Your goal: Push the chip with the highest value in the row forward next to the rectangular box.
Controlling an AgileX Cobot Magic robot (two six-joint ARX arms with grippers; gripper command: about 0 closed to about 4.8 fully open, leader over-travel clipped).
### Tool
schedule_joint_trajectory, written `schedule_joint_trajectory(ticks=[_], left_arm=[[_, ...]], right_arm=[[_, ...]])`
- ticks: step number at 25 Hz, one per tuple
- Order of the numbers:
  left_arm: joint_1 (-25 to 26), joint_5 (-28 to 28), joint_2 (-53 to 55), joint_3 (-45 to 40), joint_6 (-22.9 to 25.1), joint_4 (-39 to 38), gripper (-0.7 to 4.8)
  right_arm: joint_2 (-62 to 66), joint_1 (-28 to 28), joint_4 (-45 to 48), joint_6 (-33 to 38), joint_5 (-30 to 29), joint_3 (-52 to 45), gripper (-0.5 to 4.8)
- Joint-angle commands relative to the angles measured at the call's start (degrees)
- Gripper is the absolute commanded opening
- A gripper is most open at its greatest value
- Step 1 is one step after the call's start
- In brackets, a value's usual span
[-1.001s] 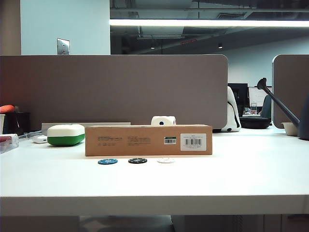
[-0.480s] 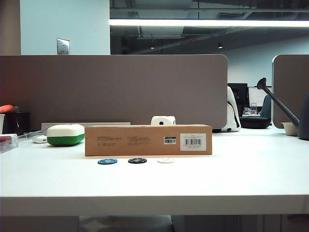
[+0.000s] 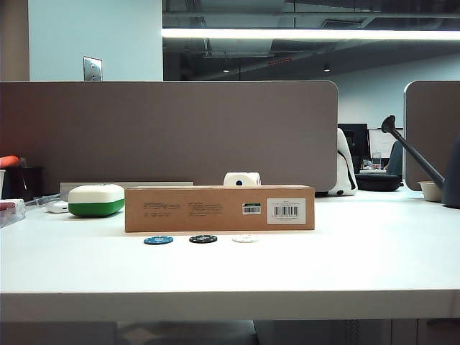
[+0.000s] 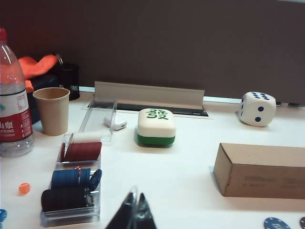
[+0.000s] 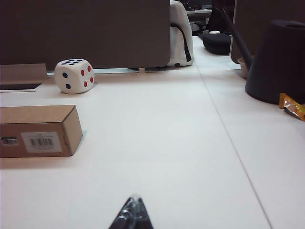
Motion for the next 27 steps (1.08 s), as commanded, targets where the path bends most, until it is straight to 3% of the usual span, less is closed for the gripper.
schedule_joint_trajectory(ticks=[1, 9, 11, 15, 21, 27], left_arm=[[-3.6, 0.2, 0.7, 0.1, 0.2, -0.5, -0.05], [-21.5, 0.2, 12.6, 1.2, 0.2, -1.7, -0.05], [-29.6, 0.2, 20.3, 3.7, 0.2, -1.7, -0.05], [-39.4, 0.4, 32.6, 8.8, 0.2, 1.3, -0.05], [-39.5, 0.3, 46.1, 16.2, 0.2, 1.4, -0.05], [-35.7, 0.3, 53.0, 17.8, 0.2, 4.5, -0.05]], right_arm=[[0.0, 0.1, -0.3, 4.6, -0.5, -0.3, -0.05], [0.0, 0.1, -0.8, 12.2, -6.2, -0.3, -0.05], [0.0, 0.1, -0.8, 15.0, -9.3, -0.3, 0.01], [0.0, 0.2, -1.5, 24.0, -16.0, -0.3, 0.01], [0.0, 2.1, -2.2, 27.1, -27.0, -0.3, 0.0], [0.0, 5.7, -3.8, 27.1, -27.3, -0.3, 0.0]])
